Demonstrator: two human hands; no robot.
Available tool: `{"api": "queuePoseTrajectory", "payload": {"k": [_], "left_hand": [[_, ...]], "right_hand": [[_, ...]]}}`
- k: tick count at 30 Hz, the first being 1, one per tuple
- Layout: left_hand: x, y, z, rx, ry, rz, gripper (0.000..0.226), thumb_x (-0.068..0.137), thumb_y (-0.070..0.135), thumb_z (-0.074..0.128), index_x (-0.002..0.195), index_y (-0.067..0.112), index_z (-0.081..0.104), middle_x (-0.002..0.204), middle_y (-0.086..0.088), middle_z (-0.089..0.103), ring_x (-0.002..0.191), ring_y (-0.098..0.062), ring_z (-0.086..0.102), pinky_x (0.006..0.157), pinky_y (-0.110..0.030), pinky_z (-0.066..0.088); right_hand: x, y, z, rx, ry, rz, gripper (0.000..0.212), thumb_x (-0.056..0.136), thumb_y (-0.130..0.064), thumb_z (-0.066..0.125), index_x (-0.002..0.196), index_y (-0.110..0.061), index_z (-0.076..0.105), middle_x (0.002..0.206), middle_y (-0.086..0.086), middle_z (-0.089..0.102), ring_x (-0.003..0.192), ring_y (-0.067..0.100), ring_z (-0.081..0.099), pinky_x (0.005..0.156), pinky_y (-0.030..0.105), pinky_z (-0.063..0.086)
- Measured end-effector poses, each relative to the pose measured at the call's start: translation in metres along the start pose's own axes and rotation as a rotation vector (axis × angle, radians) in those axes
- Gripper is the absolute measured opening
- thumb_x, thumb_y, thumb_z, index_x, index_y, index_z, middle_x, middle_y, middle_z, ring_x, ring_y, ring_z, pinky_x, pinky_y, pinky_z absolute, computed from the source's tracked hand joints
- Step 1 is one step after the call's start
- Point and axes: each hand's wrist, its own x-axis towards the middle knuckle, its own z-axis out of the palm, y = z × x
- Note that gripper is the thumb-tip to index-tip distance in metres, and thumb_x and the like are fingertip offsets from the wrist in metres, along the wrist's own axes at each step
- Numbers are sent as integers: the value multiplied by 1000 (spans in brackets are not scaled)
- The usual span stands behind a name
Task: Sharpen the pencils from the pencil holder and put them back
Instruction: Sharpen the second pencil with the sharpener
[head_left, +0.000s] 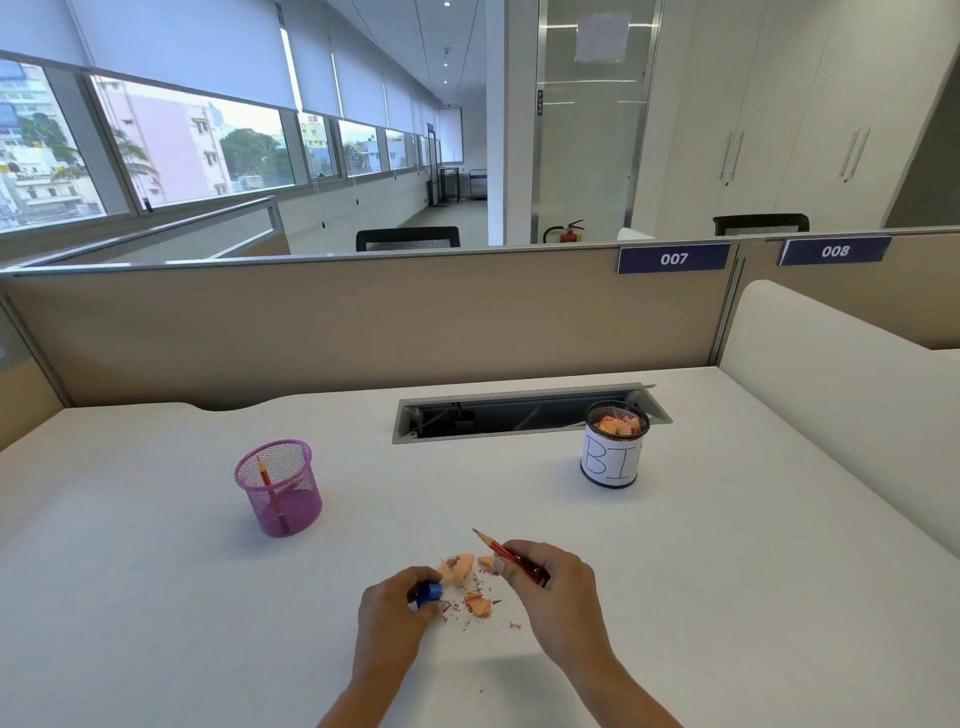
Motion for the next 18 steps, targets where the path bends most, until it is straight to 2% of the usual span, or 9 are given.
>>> {"api": "queuePoseTrajectory", "payload": {"k": [3, 6, 9, 11, 13, 18], "left_hand": [[0, 7, -2, -188, 71, -70, 27, 71, -1, 73, 84, 22, 65, 75, 11, 65, 78, -16, 65, 72, -8, 47], [4, 23, -6, -726, 111, -257, 21, 79, 1, 64, 96, 13, 65, 86, -2, 70, 84, -19, 67, 76, -21, 55], [6, 43, -10, -1146, 68, -335, 17, 86, -1, 51, 96, 7, 63, 83, -8, 72, 85, -22, 66, 68, -24, 57], [5, 50, -12, -1250, 25, -331, 17, 84, -1, 51, 94, 7, 63, 77, -5, 74, 81, -21, 69, 66, -25, 58], [4, 54, -12, -1281, -8, -308, 18, 78, 1, 57, 93, 7, 63, 76, -4, 75, 75, -18, 71, 64, -24, 59], [5, 58, -9, -1306, -1, -297, 21, 88, -1, 45, 95, 7, 63, 84, -8, 74, 76, -18, 72, 65, -24, 59]], "right_hand": [[-1, 0, 0, -3, 0, -3, 22, 86, -26, 66, 105, -17, 72, 84, -9, 68, 79, 1, 58, 65, 5, 41], [-2, 0, 1, -22, -12, -4, 25, 86, -26, 65, 108, -16, 71, 84, -11, 65, 82, 2, 58, 66, 4, 40], [-4, -3, 3, -65, -41, -32, 23, 88, -26, 63, 106, -16, 72, 80, -13, 62, 77, 3, 56, 67, 7, 40], [-4, -5, 4, -84, -45, -51, 21, 89, -26, 62, 104, -17, 73, 78, -10, 62, 76, 7, 56, 68, 14, 42], [-4, -7, 5, -102, -42, -58, 23, 89, -28, 60, 106, -17, 72, 81, -8, 63, 76, 6, 55, 66, 10, 40], [-4, -9, 8, -114, -59, -82, 23, 90, -29, 59, 106, -18, 71, 80, -8, 61, 68, 1, 50, 59, 9, 36]]}}
